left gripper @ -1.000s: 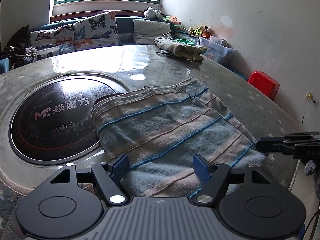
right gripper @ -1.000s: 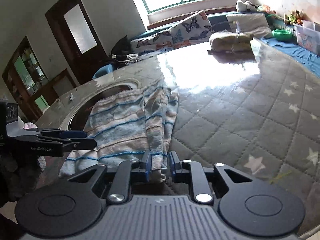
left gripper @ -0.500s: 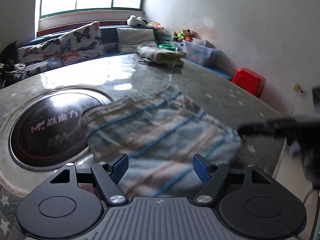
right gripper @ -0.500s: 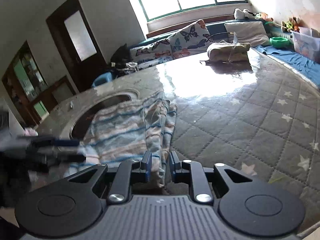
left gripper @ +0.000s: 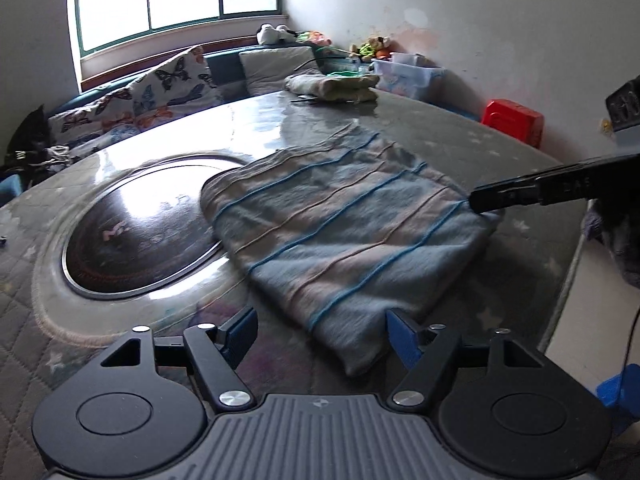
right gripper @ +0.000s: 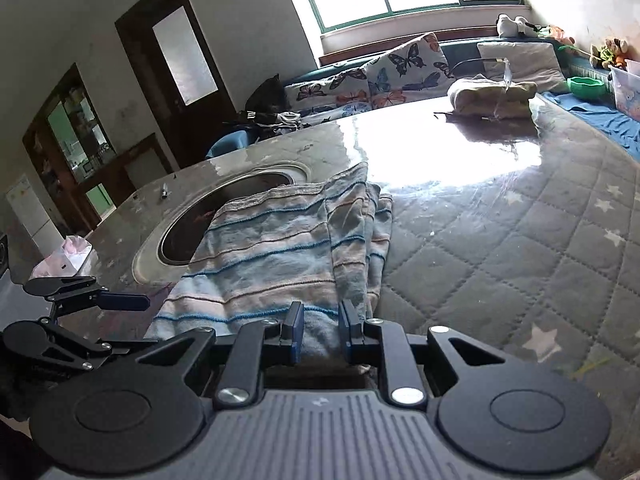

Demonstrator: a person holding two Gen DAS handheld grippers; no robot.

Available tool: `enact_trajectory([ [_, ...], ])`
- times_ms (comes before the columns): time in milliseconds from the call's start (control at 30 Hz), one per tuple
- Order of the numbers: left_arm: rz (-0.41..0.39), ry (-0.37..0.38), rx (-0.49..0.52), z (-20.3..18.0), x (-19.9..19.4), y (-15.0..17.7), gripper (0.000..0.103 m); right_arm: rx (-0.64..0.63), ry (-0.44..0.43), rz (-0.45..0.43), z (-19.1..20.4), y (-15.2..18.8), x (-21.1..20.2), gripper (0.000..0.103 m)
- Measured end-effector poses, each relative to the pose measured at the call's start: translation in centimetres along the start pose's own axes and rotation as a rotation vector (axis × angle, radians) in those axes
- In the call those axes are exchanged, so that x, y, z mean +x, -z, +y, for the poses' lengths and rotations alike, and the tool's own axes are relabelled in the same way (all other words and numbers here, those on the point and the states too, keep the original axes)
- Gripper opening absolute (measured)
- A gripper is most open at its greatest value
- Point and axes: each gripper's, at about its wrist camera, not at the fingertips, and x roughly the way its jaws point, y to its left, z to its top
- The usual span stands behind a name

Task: Fold clothes

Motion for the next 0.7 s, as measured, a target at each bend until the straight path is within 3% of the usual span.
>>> enact_trajectory([
  [233,0.005,-0.016,0.011,0.6,-0.3,0.6,0.048,-0.007,-0.012,0.010,0.2,0.0,0.1,0.019],
  [433,0.016,-0.059,-0.037,2.0,-0.7,0.6,0.049,-0.006,0.000,0.028,0.3,0.6,0.1,0.020],
  [533,-0.019,-0.059,-0.021,1.5,-1.6,0.0,0.049,-0.009,0.001,0.013,0.4,0.6,-0.3,0.020],
  [700,-0.096,0.010,-0.001,0.2,-2.4,-2.0,0.048,-0.048,-0.004,-0.031,1.3,-0.3,-1.2,0.020],
])
